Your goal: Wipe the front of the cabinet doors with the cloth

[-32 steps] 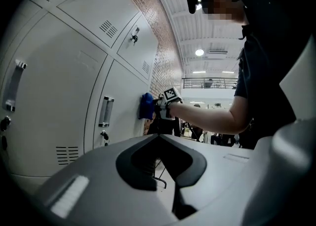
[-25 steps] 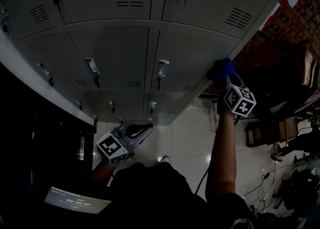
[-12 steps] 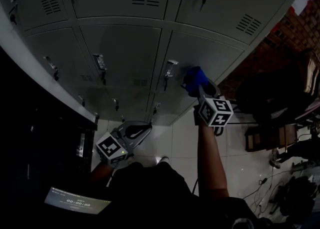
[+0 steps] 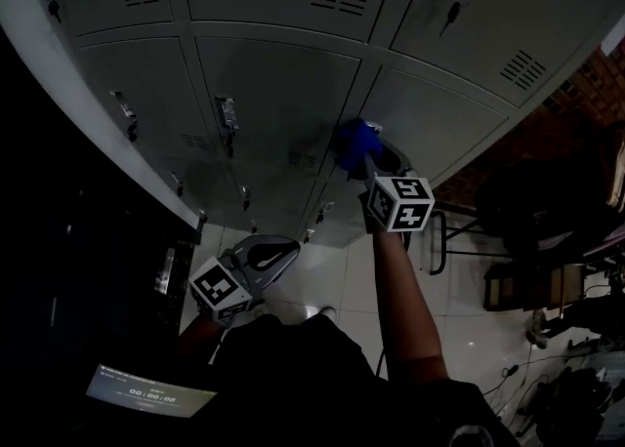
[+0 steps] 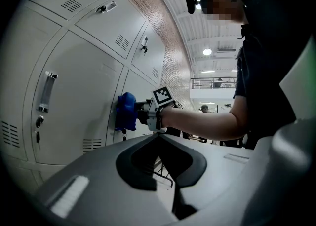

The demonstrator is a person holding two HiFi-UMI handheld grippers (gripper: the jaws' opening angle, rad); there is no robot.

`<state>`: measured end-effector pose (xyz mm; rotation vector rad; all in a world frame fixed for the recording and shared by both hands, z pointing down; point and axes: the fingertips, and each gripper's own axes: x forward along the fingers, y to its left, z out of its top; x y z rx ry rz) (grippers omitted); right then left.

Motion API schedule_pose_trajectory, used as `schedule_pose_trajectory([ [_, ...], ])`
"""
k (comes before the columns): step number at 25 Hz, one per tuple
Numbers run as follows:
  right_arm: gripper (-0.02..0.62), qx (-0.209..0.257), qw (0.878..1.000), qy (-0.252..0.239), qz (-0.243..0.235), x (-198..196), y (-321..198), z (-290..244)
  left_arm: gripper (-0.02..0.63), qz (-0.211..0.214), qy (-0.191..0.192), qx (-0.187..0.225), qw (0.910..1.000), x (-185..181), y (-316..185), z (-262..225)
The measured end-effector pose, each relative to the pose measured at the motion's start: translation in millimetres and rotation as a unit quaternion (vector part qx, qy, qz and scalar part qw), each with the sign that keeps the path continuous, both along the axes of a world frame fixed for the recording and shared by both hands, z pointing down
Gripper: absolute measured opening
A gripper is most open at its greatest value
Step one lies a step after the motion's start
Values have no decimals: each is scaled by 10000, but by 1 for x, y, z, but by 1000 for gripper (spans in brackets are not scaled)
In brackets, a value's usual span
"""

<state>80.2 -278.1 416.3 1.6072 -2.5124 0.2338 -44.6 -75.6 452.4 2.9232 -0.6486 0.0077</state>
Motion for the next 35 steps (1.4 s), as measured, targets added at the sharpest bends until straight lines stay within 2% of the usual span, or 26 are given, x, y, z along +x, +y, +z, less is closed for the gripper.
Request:
schedule_pose_trajectory([
  [7,69,-69,9999,21,135,7,-5,2,3,-51,-21,-20,10000,-7,-2,1],
  [15,69,-175,9992,21,351,46,-2,9,3,174,-8,-33,9998,16,-1,-3],
  [24,69,-287,9960,116,843,119,9,17,3,290,-38,-29,9996,37,-4,0],
  [35,69,-404,9853,150,1652,224,23,31,3,415,-47,-10,9991,60,-4,0],
])
